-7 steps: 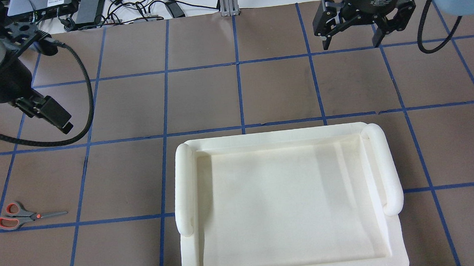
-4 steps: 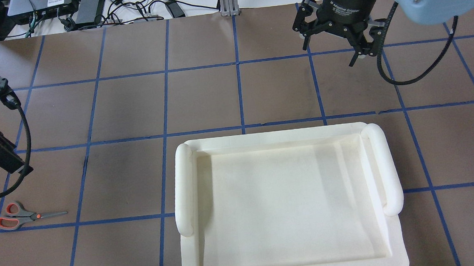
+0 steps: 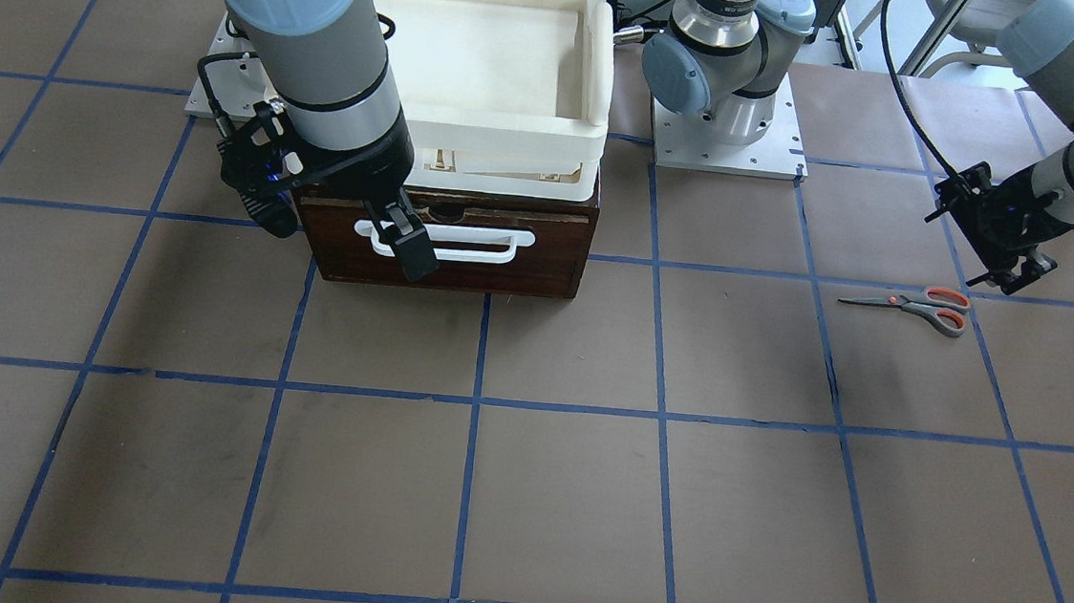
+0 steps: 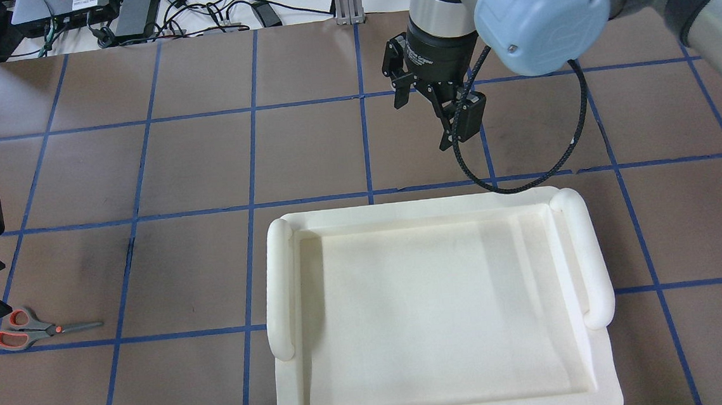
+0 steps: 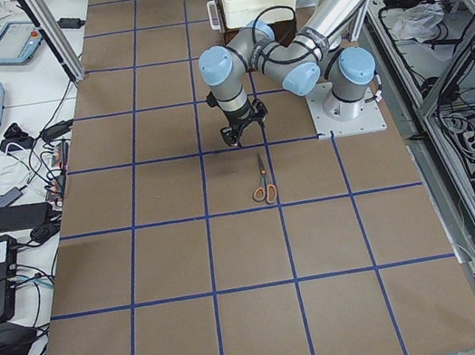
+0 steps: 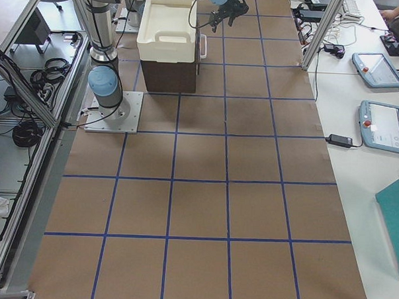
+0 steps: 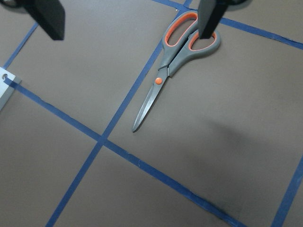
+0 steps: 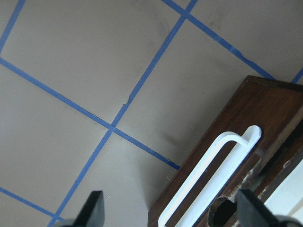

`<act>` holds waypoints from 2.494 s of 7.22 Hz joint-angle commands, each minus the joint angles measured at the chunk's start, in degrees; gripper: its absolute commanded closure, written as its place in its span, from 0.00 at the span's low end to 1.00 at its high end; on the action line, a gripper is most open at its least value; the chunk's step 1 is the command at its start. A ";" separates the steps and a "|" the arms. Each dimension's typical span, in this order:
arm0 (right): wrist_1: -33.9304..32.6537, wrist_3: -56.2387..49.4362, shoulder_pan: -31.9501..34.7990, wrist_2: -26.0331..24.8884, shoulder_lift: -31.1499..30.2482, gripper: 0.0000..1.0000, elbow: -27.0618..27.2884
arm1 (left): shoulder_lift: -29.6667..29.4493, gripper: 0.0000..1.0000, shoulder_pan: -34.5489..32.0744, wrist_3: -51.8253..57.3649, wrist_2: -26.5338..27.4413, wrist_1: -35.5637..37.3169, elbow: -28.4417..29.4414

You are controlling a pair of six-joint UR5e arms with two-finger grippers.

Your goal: Place scissors in drawer with both arms

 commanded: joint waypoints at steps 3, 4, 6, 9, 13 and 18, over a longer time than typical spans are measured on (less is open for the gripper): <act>-0.11 8.77 1.47 1.02 5.39 0.00 -0.20 | -3.76 0.00 2.46 14.43 4.38 7.73 -4.38; -0.28 9.47 2.70 0.93 6.53 0.00 -0.11 | -5.59 0.00 3.68 19.52 4.47 10.10 -4.47; -0.11 9.66 2.80 0.92 8.65 0.00 0.15 | -8.07 0.00 5.44 30.60 3.94 12.83 -5.17; 1.90 11.06 2.80 1.80 10.68 0.00 0.42 | -10.35 0.00 8.61 36.34 3.15 18.26 -7.62; 4.99 12.28 2.80 1.72 11.90 0.00 0.51 | -10.02 0.00 9.66 41.51 0.70 31.65 -15.10; 6.73 12.64 2.80 1.80 12.52 0.00 0.51 | -11.58 0.00 10.72 44.09 -4.66 37.53 -15.63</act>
